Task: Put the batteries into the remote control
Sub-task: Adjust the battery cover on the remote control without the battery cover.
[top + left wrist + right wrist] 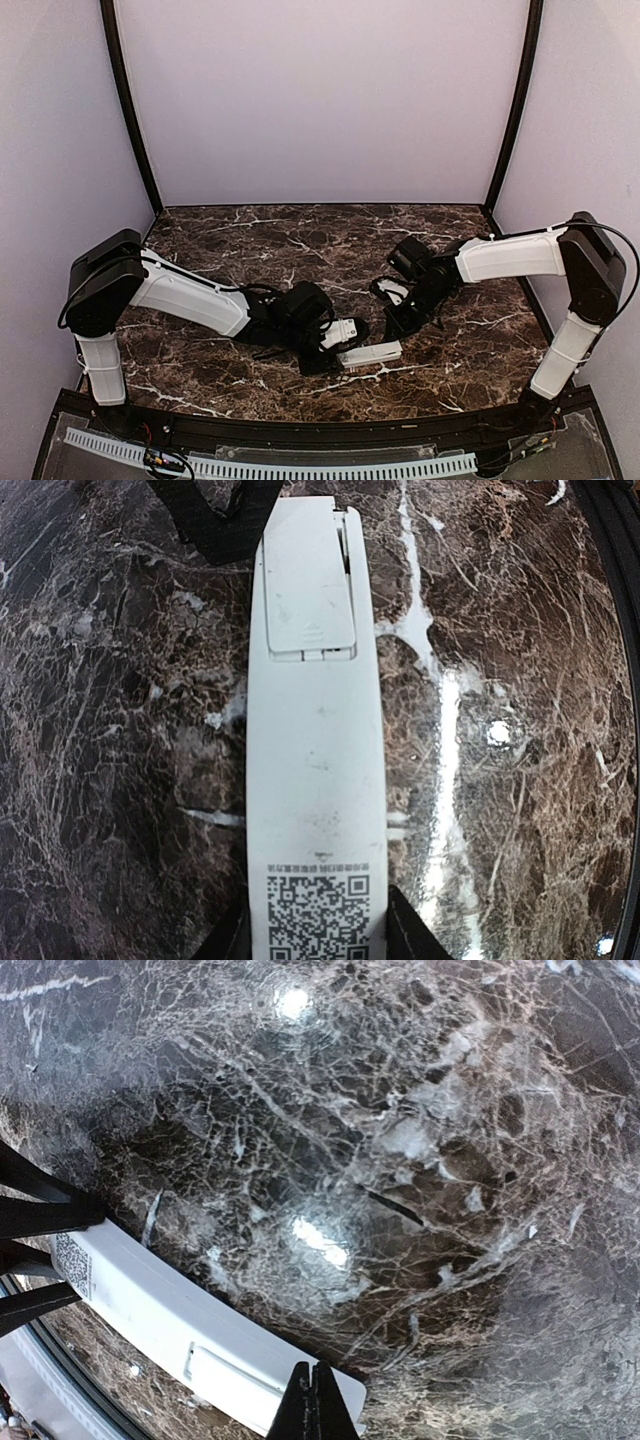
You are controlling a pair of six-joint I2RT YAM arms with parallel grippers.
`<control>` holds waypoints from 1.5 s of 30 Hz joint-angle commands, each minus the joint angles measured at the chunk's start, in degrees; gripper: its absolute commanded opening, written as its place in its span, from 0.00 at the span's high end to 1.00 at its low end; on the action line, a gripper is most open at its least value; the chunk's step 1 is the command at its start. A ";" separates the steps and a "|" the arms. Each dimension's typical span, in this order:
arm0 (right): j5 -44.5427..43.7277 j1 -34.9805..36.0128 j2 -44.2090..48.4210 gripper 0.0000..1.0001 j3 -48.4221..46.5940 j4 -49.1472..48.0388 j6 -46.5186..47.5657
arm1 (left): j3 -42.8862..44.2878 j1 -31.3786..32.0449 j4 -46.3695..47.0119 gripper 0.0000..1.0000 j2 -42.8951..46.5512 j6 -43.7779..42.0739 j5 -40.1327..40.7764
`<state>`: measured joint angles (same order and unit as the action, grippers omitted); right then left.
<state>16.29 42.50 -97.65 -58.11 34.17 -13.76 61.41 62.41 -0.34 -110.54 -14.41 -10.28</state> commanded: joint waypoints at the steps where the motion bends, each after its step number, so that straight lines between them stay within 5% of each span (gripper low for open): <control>1: 0.75 1.10 -0.04 1.00 1.02 1.97 0.49 | -2.83 -0.27 -11.32 0.85 -2.93 -0.09 1.78; 27: -3.35 1.28 -0.17 1.00 -3.23 3.15 -1.82 | -2.79 -0.27 -11.53 0.88 -3.11 -0.35 1.90; 45: -1.61 2.06 1.19 1.00 2.88 2.13 -5.41 | -2.65 -0.23 -11.59 0.89 -3.45 -0.18 1.81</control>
<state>13.85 43.66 -96.95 -56.73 32.29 -18.41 61.43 62.41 -0.36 -110.54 -14.41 -10.28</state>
